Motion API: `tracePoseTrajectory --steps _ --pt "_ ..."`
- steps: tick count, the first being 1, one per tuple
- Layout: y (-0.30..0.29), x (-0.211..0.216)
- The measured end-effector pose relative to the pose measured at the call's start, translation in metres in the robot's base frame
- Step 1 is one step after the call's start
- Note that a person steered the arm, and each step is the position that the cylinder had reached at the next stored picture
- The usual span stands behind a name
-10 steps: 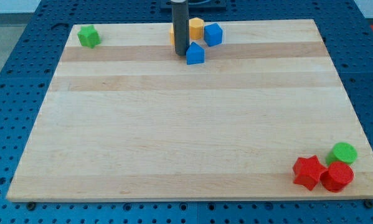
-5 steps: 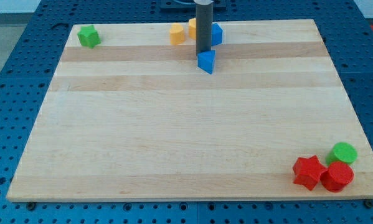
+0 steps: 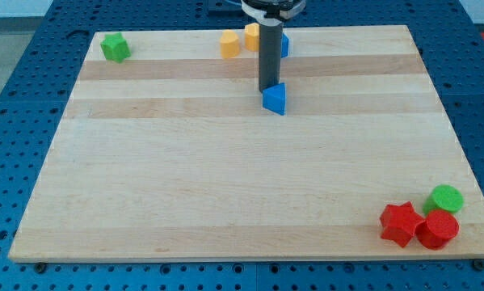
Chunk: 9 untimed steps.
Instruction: Move the blue triangle right and down
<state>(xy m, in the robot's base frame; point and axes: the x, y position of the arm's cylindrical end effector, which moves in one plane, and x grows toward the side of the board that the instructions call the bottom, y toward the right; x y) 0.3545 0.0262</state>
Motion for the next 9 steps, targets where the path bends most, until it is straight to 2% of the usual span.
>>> tracePoseTrajectory --steps 6,9 --pt "0.020 0.015" --pt "0.039 0.035"
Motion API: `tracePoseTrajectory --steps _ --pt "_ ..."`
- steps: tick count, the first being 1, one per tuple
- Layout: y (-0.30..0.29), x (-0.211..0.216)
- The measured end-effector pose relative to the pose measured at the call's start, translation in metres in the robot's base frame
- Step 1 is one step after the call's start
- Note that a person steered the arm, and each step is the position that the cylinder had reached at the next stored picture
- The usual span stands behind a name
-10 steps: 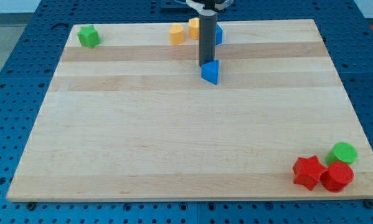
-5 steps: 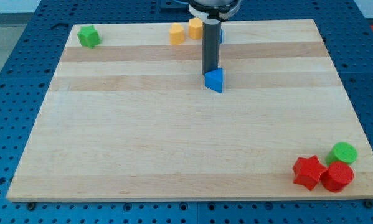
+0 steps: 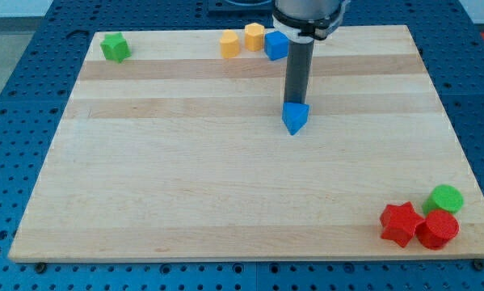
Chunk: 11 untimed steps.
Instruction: Move the blue triangle right and down
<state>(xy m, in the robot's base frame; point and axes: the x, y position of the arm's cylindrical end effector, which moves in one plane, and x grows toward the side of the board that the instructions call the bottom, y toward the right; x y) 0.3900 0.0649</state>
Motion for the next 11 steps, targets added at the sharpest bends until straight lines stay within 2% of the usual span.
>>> tracePoseTrajectory --steps 2,11 --pt "-0.018 0.000" --pt "-0.001 0.024"
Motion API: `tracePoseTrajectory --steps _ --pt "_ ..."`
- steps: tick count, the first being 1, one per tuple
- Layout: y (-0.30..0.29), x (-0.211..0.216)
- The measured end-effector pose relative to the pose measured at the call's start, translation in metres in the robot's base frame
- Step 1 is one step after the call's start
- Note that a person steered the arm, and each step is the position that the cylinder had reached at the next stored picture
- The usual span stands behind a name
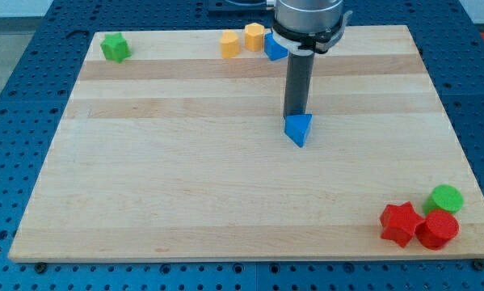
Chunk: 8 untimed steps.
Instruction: Move the blue triangle right and down
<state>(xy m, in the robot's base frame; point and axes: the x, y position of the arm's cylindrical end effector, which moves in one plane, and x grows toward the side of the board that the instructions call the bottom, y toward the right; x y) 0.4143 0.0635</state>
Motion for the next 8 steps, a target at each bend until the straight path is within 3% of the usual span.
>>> tracePoseTrajectory --steps 1,8 --pt "-0.026 -0.002" --pt "-0.029 0.048"
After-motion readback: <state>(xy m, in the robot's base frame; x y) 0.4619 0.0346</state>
